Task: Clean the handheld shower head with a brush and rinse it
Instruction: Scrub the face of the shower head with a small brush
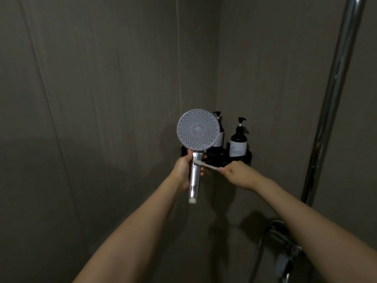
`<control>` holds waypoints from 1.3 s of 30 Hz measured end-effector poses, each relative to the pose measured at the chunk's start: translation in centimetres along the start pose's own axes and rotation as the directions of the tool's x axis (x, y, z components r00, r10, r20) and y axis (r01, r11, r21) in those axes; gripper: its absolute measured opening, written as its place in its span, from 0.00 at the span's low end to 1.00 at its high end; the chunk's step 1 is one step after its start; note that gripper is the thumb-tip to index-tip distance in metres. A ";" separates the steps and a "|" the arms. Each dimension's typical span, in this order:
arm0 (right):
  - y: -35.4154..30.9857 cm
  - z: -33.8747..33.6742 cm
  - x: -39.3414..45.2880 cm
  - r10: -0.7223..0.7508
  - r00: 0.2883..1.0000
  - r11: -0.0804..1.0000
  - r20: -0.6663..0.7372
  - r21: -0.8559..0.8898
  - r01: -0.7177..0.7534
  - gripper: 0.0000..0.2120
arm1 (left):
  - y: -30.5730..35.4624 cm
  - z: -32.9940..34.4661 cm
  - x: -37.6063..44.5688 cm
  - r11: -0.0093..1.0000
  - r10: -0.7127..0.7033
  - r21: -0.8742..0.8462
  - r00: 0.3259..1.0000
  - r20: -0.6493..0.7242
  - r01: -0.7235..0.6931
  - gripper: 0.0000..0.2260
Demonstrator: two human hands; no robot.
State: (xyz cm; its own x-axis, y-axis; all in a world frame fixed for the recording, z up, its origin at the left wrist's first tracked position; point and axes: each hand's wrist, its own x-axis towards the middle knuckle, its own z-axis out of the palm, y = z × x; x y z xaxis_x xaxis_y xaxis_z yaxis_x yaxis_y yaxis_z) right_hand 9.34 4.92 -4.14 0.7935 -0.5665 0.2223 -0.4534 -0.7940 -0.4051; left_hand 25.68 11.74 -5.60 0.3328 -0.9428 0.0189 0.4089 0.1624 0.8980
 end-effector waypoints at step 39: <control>0.2 1.8 -2.5 -0.183 0.974 0.770 0.136 -0.595 0.229 0.21 | -0.7 -1.8 2.5 0.994 0.017 0.109 0.979 -0.205 0.006 0.24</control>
State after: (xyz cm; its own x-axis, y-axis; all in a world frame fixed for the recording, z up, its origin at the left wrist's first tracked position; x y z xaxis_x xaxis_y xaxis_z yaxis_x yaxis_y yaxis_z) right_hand 7.94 6.58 -6.35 0.9110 -0.3758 0.1696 -0.4095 -0.8725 0.2665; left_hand 27.73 9.75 -6.97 0.5067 -0.8603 -0.0566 0.3157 0.1240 0.9407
